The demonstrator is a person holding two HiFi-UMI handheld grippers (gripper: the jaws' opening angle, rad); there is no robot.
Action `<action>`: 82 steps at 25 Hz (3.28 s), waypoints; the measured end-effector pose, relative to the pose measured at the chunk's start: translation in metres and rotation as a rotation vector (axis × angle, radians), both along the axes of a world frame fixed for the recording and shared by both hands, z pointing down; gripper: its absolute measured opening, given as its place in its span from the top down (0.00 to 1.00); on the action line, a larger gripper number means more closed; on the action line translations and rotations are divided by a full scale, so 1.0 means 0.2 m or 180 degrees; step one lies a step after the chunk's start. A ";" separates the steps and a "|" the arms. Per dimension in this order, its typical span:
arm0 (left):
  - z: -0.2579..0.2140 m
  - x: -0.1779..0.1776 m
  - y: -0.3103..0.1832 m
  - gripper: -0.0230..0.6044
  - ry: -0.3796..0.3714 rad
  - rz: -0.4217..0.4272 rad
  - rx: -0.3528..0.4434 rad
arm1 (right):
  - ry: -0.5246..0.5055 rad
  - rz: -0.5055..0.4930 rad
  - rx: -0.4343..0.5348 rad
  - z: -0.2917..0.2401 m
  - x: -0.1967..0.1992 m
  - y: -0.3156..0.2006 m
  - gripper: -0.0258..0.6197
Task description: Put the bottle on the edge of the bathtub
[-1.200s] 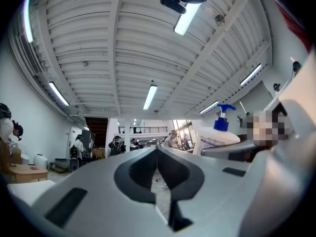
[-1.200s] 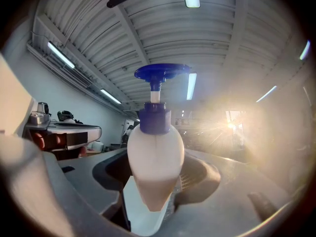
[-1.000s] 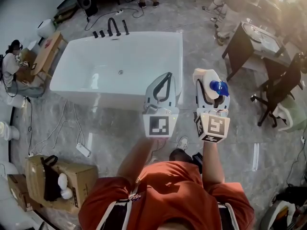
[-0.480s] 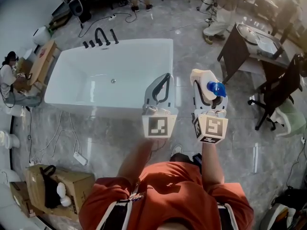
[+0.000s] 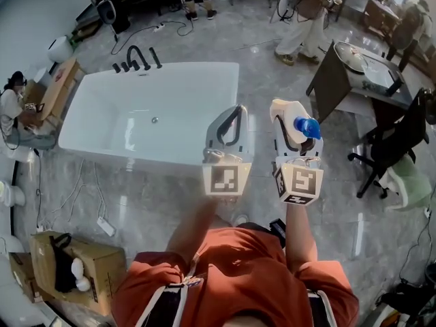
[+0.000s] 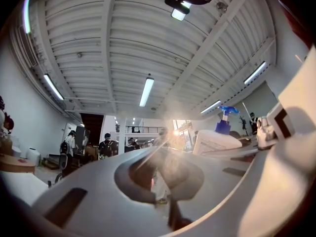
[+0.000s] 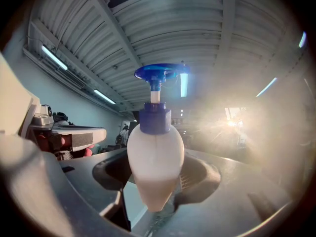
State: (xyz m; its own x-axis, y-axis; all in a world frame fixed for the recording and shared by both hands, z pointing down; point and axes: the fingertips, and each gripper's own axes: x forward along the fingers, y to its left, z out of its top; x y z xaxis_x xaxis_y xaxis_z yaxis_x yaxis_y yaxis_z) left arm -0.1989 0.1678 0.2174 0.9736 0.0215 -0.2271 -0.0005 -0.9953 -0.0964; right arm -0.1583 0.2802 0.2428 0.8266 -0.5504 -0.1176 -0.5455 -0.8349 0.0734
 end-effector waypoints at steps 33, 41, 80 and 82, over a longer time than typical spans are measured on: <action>0.04 1.37 -0.21 0.94 0.0019 0.0181 0.0011 | 0.0276 0.0098 0.0002 -0.02 1.32 -0.24 0.54; 0.01 1.56 -0.38 0.94 0.0082 0.0013 -0.0038 | 0.0389 -0.0084 0.0019 -0.06 1.52 -0.43 0.54; 0.20 2.25 -0.63 0.94 -0.0113 -0.1878 0.0031 | 0.0230 -0.2003 0.0056 0.12 2.46 -0.84 0.54; 0.19 2.25 -0.67 0.94 -0.0087 -0.1924 0.0040 | 0.0217 -0.2027 0.0094 0.12 2.48 -0.89 0.54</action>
